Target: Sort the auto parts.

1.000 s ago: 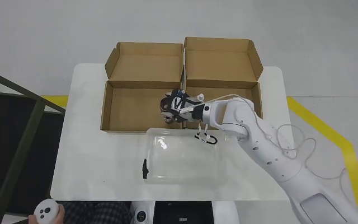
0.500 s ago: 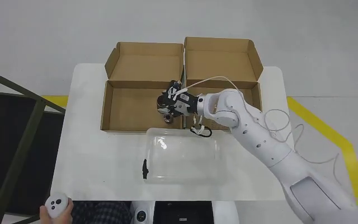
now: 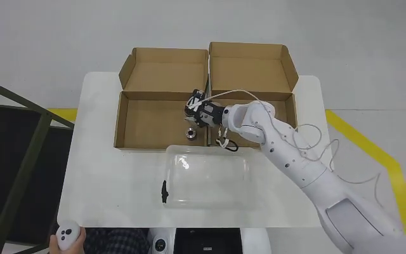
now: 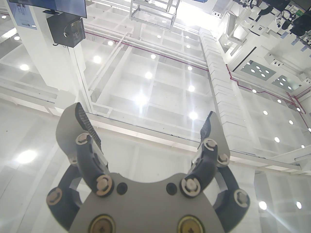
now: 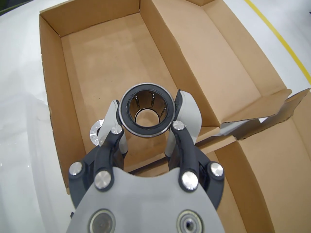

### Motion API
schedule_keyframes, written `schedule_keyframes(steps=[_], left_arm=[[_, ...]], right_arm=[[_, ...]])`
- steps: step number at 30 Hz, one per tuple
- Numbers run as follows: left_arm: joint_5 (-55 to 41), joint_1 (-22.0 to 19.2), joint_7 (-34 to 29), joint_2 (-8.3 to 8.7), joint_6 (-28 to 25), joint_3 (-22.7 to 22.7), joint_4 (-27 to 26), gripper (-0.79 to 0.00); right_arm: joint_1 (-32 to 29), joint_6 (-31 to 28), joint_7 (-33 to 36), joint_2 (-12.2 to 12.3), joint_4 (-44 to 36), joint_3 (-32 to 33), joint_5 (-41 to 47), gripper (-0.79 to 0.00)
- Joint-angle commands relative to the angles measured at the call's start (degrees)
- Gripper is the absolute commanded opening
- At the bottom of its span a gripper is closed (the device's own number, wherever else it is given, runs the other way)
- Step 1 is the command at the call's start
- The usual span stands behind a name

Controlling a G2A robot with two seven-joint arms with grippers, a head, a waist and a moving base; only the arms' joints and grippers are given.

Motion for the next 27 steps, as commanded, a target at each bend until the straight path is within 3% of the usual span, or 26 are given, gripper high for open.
schedule_keyframes(steps=[1,7,9,12,27], left_arm=[[0.0,0.0,0.0,0.00,0.0,0.0,0.0,0.000],[0.0,0.0,0.0,0.00,0.0,0.0,0.0,0.000],[0.0,0.0,0.0,0.00,0.0,0.0,0.0,0.000],[0.0,0.0,0.0,0.00,0.0,0.0,0.0,0.000],[0.0,0.0,0.0,0.00,0.0,0.0,0.0,0.000]], right_arm=[[-0.4,0.4,0.6,0.0,-0.4,0.2,-0.4,-0.785],[-1.4,1.1,2.1,-0.3,-1.2,0.2,-1.9,-0.779],[-1.6,1.4,2.5,-0.4,-1.5,0.1,-2.5,-0.637],[-1.8,1.8,3.1,-0.6,-1.8,0.1,-3.3,-0.514],[-2.4,1.9,4.2,-1.3,-2.2,1.1,-5.5,-0.416]])
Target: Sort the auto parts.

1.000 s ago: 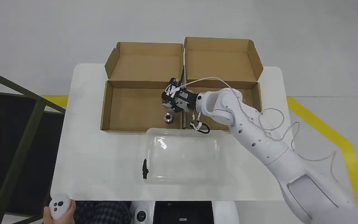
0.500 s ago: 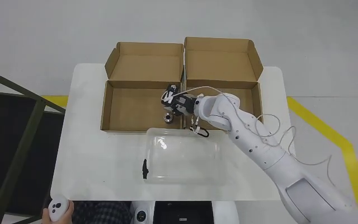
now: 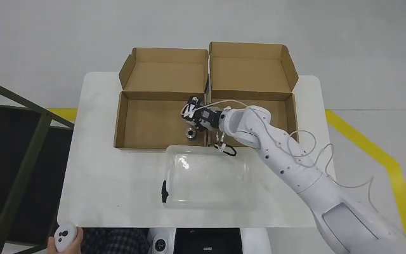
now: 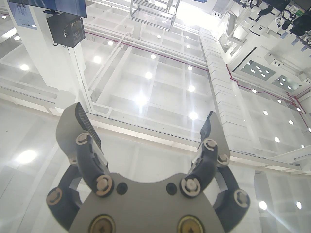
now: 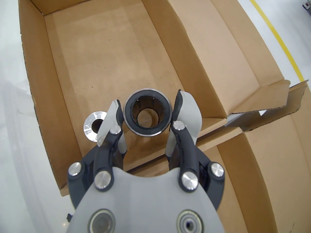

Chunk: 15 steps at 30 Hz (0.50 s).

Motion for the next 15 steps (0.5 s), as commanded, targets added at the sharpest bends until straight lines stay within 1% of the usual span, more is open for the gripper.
schedule_keyframes(steps=[1,7,12,15], left_arm=[[0.0,0.0,0.0,0.00,0.0,0.0,0.0,0.000],[0.0,0.0,0.0,0.00,0.0,0.0,0.0,0.000],[0.0,0.0,0.0,0.00,0.0,0.0,0.0,0.000],[0.0,0.0,0.0,0.00,0.0,0.0,0.0,0.000]], right_arm=[[-0.2,0.0,0.1,0.0,-0.2,0.2,-0.2,-0.413],[-1.2,-1.0,-0.6,0.1,-2.5,1.4,-0.5,-0.413],[-3.5,-2.3,-0.8,1.0,-8.7,4.2,-1.1,-0.397],[-6.0,-3.4,-0.5,2.0,-13.9,6.9,-1.6,-0.385]])
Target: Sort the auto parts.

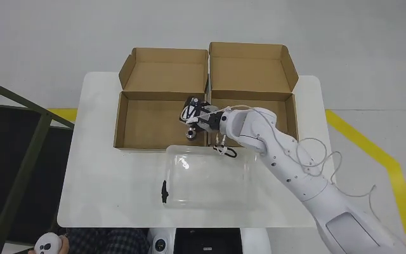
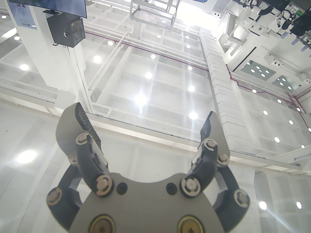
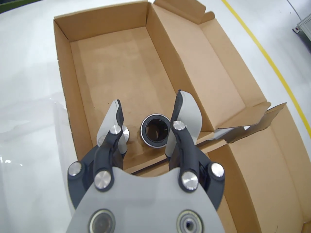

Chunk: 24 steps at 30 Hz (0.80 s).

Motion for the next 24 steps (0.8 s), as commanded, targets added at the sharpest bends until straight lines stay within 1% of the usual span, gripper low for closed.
schedule_keyframes(steps=[1,7,13,14,18,24], left_arm=[[0.0,0.0,0.0,0.00,0.0,0.0,0.0,0.000],[0.0,0.0,0.0,0.00,0.0,0.0,0.0,0.000],[0.0,0.0,0.0,0.00,0.0,0.0,0.0,0.000],[0.0,0.0,0.0,0.00,0.0,0.0,0.0,0.000],[0.0,0.0,0.0,0.00,0.0,0.0,0.0,0.000],[0.0,0.0,0.0,0.00,0.0,0.0,0.0,0.000]], right_arm=[[-1.8,-0.6,0.2,0.6,-3.5,1.8,-0.3,-0.369],[-8.1,-3.3,-0.4,2.5,-12.3,7.1,-1.7,-0.326],[-16.1,-6.3,-2.3,4.5,-20.0,13.4,-3.7,-0.234],[-17.7,-6.7,-2.8,4.8,-20.9,14.6,-3.9,-0.228],[-24.2,-8.4,-5.6,6.2,-24.6,20.1,-5.2,-0.163],[-33.1,-9.3,-11.8,7.8,-28.3,29.0,-7.9,-0.120]])
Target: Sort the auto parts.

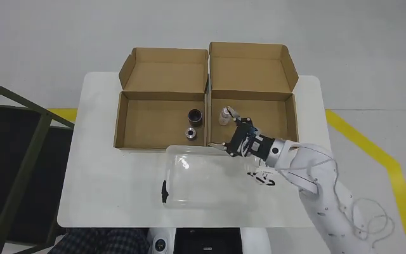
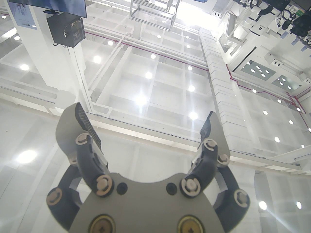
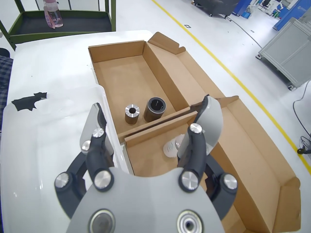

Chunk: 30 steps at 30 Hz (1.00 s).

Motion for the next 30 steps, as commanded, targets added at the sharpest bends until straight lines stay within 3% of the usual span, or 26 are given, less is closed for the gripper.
schedule_keyframes(steps=[1,6,17,30], left_arm=[[0.0,0.0,0.0,0.00,0.0,0.0,0.0,0.000],[0.0,0.0,0.0,0.00,0.0,0.0,0.0,0.000],[0.0,0.0,0.0,0.00,0.0,0.0,0.0,0.000],[0.0,0.0,0.0,0.00,0.0,0.0,0.0,0.000]], right_arm=[[-3.3,-0.1,-2.6,0.5,-0.8,3.3,-0.8,-0.102],[-10.2,-0.1,-8.4,1.4,-1.9,10.4,-2.6,0.000],[-21.6,1.6,-20.9,2.4,-0.4,22.1,-3.3,0.000],[-31.4,3.4,-33.0,2.8,4.7,30.8,-4.2,0.000]])
